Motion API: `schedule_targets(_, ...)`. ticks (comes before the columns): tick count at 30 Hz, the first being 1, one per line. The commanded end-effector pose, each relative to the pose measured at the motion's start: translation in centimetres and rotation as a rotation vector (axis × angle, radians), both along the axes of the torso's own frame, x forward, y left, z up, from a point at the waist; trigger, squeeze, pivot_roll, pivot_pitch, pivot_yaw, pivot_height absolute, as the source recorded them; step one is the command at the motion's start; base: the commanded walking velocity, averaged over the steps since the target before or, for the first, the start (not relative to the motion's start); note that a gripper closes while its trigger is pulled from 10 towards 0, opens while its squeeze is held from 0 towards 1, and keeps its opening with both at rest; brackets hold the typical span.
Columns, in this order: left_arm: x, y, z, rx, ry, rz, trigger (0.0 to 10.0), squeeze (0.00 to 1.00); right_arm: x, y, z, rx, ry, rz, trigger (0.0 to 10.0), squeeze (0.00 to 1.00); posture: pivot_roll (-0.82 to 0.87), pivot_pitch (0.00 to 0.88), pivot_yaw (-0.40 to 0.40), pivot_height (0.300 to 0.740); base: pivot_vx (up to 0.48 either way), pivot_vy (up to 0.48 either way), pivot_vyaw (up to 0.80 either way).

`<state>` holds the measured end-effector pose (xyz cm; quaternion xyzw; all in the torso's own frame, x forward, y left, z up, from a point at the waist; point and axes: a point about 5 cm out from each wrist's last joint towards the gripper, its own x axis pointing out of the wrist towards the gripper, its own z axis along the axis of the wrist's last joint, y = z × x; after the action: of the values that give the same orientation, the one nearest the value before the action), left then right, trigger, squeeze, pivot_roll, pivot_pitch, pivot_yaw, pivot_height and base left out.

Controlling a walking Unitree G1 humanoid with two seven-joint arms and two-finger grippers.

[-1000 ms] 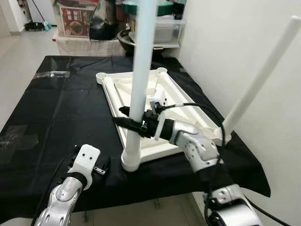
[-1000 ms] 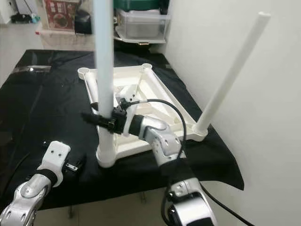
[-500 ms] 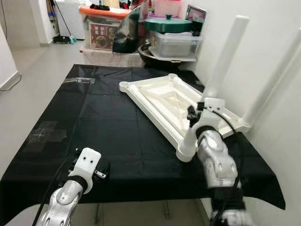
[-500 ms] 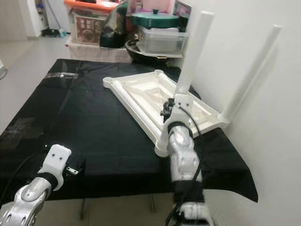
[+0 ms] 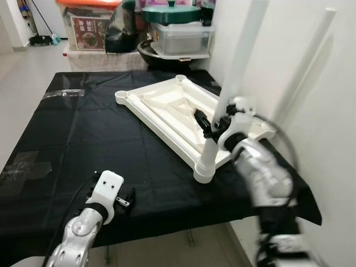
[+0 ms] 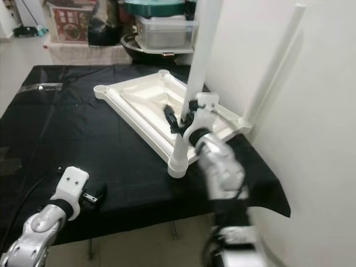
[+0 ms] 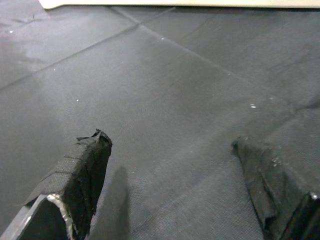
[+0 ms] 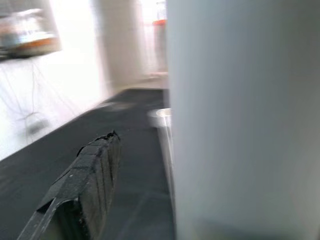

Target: Building children table

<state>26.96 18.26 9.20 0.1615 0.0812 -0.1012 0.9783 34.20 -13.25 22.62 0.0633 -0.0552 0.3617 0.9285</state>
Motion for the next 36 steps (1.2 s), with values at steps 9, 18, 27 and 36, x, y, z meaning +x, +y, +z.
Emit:
schedule_targets(9,-0.1,0.4,0.0,0.01,-0.004,0.019,10.0,0.0,-3.3,5.1,-3.3,-0.045,0.034,0.575,9.1,0.0,0.16,0.0,-0.127,0.74,0.0,0.0,0.0)
schedule_targets(18,-0.5,0.7,0.0,0.018,-0.004,0.018,10.0,0.0,0.8,3.6,-6.2,-0.087,0.18,-0.144,0.0,0.0,0.15,0.0,-0.113,0.74,0.0,0.0,0.0)
schedule_targets(27,-0.6,0.1,-0.1,0.013,0.001,-0.001,10.0,0.0,-1.0,-1.2,-7.0,-0.151,0.261,-0.83,0.0,0.0,0.13,0.0,-0.097,0.74,0.0,0.0,0.0)
schedule_targets(36,-0.5,0.1,-0.1,0.011,0.002,-0.009,10.0,0.0,-0.5,3.0,-2.4,0.014,0.119,-0.365,10.0,1.0,0.13,0.0,-0.094,0.74,0.0,0.0,0.0)
